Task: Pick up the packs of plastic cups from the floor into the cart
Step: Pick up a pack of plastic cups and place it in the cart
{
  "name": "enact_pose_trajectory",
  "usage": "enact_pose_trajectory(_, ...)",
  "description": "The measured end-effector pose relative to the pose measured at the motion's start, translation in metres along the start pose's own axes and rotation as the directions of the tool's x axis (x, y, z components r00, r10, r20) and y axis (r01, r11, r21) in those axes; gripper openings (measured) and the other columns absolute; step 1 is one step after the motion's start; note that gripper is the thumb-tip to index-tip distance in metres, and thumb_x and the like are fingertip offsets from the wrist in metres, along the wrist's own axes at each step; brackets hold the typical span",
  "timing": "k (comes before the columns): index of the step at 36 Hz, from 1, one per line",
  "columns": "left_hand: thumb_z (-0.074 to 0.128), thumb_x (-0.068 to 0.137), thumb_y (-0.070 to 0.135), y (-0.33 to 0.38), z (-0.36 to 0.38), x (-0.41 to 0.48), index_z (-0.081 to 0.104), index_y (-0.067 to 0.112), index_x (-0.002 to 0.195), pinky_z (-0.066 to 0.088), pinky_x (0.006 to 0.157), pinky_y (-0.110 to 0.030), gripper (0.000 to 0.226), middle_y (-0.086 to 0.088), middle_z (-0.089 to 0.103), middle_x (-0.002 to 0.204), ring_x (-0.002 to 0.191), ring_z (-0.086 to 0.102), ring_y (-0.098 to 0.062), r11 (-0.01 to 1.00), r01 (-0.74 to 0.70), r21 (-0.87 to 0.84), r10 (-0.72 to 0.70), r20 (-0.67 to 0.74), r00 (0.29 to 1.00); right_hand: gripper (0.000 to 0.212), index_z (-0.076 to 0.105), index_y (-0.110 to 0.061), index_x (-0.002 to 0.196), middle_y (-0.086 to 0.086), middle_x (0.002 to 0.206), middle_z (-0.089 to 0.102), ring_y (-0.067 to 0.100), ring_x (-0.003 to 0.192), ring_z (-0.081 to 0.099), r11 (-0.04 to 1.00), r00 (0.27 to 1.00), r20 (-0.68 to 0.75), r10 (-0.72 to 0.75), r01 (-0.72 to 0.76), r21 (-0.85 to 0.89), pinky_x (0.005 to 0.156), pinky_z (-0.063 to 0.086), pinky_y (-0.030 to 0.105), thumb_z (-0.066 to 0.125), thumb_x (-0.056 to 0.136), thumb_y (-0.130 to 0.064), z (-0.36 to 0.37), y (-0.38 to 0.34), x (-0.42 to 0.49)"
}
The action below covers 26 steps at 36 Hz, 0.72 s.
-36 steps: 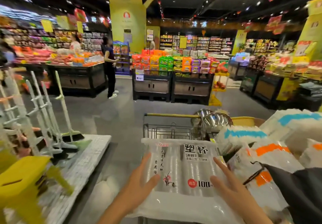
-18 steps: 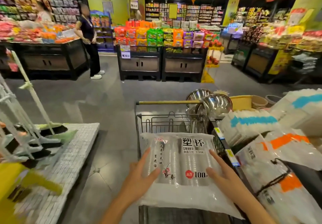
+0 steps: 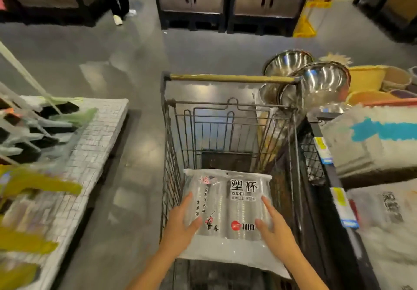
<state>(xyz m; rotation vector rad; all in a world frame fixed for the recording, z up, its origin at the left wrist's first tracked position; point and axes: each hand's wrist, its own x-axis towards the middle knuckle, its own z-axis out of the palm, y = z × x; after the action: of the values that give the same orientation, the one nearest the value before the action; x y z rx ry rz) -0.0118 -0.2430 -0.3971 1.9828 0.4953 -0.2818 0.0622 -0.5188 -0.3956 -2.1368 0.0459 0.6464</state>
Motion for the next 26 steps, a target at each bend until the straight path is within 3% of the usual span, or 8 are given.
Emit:
enact_pose_trajectory(5, 0.058, 0.077, 0.068, -0.05, 0.04, 0.061, 0.012, 0.068, 0.138, 0.03, 0.113, -0.033, 0.076, 0.033, 0.03, 0.141, 0.135, 0.033, -0.003, 0.996, 0.086, 0.019, -0.086, -0.012, 0.996, 0.069, 0.022, -0.042, 0.163, -0.011, 0.164, 0.032, 0.014, 0.155, 0.028, 0.995, 0.994, 0.053, 0.093, -0.094, 0.015, 0.126, 0.027, 0.039, 0.058, 0.106, -0.025, 0.032, 0.051, 0.068)
enact_pose_trajectory(8, 0.068, 0.085, 0.043, -0.08, 0.07, 0.086, 0.008, 0.07, 0.135, 0.028, 0.112, -0.031, 0.083, 0.023, 0.028, 0.146, 0.135, 0.031, -0.005, 0.987, 0.16, 0.014, -0.16, -0.013, 0.987, 0.066, 0.025, -0.041, 0.161, -0.02, 0.163, 0.023, 0.004, 0.153, 0.017, 0.987, 0.986, 0.078, 0.147, -0.151, 0.056, 0.13, 0.018, 0.043, 0.055, 0.107, -0.018, 0.049, 0.082, 0.099)
enact_pose_trajectory(11, 0.067, 0.087, 0.037, -0.107, 0.096, 0.107, 0.005, 0.067, 0.14, 0.028, 0.116, -0.047, 0.087, 0.013, 0.024, 0.157, 0.144, 0.027, -0.016, 0.97, 0.233, 0.066, -0.233, -0.014, 0.972, 0.064, 0.024, -0.047, 0.158, -0.029, 0.157, 0.018, -0.002, 0.148, 0.013, 0.987, 0.986, 0.083, 0.148, -0.152, 0.053, 0.129, 0.015, 0.042, 0.054, 0.108, -0.021, 0.068, 0.112, 0.125)
enact_pose_trajectory(14, 0.067, 0.088, 0.035, -0.128, 0.116, 0.125, 0.007, 0.056, 0.146, 0.029, 0.114, -0.044, 0.085, 0.007, 0.029, 0.156, 0.142, 0.031, -0.021, 0.954, 0.276, 0.116, -0.278, 0.004, 0.961, 0.068, 0.022, -0.046, 0.157, -0.024, 0.161, 0.022, 0.003, 0.152, 0.02, 0.992, 0.989, 0.074, 0.127, -0.128, 0.012, 0.131, 0.018, 0.04, 0.053, 0.107, -0.011, 0.085, 0.144, 0.149)
enact_pose_trajectory(16, 0.068, 0.089, 0.026, -0.137, 0.123, 0.136, 0.009, 0.056, 0.144, 0.031, 0.113, -0.044, 0.086, 0.009, 0.03, 0.156, 0.142, 0.033, -0.022, 0.95, 0.295, 0.099, -0.297, 0.007, 0.955, 0.068, 0.026, -0.037, 0.16, -0.02, 0.164, 0.024, 0.003, 0.152, 0.022, 0.989, 0.988, 0.05, 0.149, -0.149, 0.013, 0.128, 0.021, 0.03, 0.053, 0.106, -0.006, 0.094, 0.158, 0.161)
enact_pose_trajectory(19, 0.066, 0.09, 0.033, -0.144, 0.127, 0.155, 0.011, 0.054, 0.148, 0.032, 0.112, -0.049, 0.083, 0.009, 0.03, 0.156, 0.142, 0.031, -0.022, 0.94, 0.308, 0.146, -0.314, 0.025, 0.949, 0.069, 0.028, -0.03, 0.161, -0.011, 0.168, 0.026, -0.003, 0.148, 0.021, 0.99, 0.99, -0.003, 0.141, -0.141, -0.015, 0.119, 0.017, 0.015, 0.055, 0.104, -0.001, 0.103, 0.172, 0.176)
enact_pose_trajectory(23, 0.064, 0.092, 0.019, -0.15, 0.127, 0.174, 0.012, 0.042, 0.153, 0.022, 0.117, -0.045, 0.083, 0.006, 0.022, 0.159, 0.147, 0.021, -0.022, 0.941, 0.293, 0.171, -0.313, 0.104, 0.944, 0.072, 0.027, -0.029, 0.162, -0.008, 0.169, 0.026, -0.002, 0.148, 0.019, 0.989, 0.991, -0.053, 0.125, -0.129, -0.076, 0.121, 0.016, 0.02, 0.059, 0.102, -0.004, 0.113, 0.188, 0.184)
enact_pose_trajectory(26, 0.06, 0.094, 0.019, -0.157, 0.127, 0.178, 0.003, 0.052, 0.149, 0.025, 0.117, -0.05, 0.086, 0.0, 0.017, 0.162, 0.147, 0.021, -0.023, 0.923, 0.307, 0.233, -0.341, 0.121, 0.932, 0.077, 0.021, -0.042, 0.158, -0.014, 0.17, 0.023, -0.002, 0.15, 0.019, 0.987, 0.993, -0.074, 0.088, -0.096, -0.125, 0.122, 0.021, 0.023, 0.061, 0.102, -0.008, 0.117, 0.192, 0.183)
